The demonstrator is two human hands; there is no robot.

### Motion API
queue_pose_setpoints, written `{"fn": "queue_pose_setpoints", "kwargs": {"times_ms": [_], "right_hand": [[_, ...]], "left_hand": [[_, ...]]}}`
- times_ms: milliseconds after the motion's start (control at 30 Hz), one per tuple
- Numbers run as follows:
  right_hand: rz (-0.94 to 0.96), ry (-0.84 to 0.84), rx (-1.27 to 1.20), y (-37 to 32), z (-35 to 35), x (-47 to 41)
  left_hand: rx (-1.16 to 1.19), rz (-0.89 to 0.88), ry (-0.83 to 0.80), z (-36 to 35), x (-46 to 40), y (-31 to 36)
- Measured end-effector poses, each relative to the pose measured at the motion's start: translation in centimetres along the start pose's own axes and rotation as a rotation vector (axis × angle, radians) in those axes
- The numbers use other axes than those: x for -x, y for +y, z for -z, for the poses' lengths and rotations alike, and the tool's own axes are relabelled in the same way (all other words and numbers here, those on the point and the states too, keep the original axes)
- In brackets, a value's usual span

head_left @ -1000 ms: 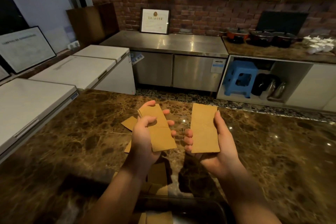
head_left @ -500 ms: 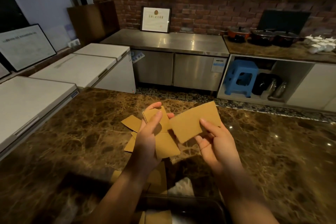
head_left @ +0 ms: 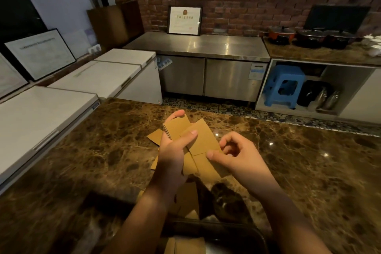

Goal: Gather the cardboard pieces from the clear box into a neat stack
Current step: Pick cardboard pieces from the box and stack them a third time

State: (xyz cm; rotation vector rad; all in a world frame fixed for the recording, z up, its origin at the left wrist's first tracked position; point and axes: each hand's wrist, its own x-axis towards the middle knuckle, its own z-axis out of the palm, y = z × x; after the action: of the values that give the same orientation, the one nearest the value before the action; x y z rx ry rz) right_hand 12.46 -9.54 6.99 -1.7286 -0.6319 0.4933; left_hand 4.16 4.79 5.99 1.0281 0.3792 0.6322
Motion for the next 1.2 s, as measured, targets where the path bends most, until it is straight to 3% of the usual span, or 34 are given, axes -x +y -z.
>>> {"fn": "queue_pose_setpoints", "kwargs": {"times_ms": [100,200,300,367,467,533,633,700,833,967,1100,1200], "right_hand": [[-0.021,-0.007,0.023,0.3,-1.8,-0.5],[0.083,0.041,0.257,1.2,-3.8,-1.1],[0.017,0.023,0.303,2.0,-3.7,-2.7],[-0.139,-0.17,0.475,2.9,-4.2,-3.7],[-0.383,-0.56,0.954,4.3,-7.2,-3.6],[-0.407,-0.618,1.154,5.0,-9.7,-3.3],[-0.358,-0.582,1.259,5.6,-12.0,-3.5],[-0.35,-0.568,1.152,5.7,-12.3,-3.9],[-0.498,-0.616,0.64,5.7,-9.9,-4.8],[-0.491,-0.403,0.321,5.3,-4.2,-5.6],[-0.459,-0.14,-0.291,4.5,0.0,-4.0],[-0.374,-0.175,-0.424,3.6,0.0,-2.2]], "left_hand": [[0.006,0.043,-0.02,-0.3,-0.1,-0.3],[0.172,0.139,-0.051,0.5,-0.5,-0.7],[0.241,0.138,0.139,3.8,-1.5,-0.2],[0.337,0.173,0.301,7.0,-2.5,0.7],[0.331,0.205,0.475,10.8,-3.5,1.6],[0.297,0.198,0.513,12.0,-3.7,1.4],[0.302,0.222,0.533,12.3,-3.9,0.6],[0.318,0.245,0.543,12.1,-3.9,0.1],[0.357,0.258,0.552,11.7,-4.0,-0.6],[0.352,0.257,0.512,10.8,-4.0,-0.3],[0.245,0.227,0.343,8.3,-3.4,-0.1],[0.007,0.194,0.125,5.5,-2.2,-0.4]]}}
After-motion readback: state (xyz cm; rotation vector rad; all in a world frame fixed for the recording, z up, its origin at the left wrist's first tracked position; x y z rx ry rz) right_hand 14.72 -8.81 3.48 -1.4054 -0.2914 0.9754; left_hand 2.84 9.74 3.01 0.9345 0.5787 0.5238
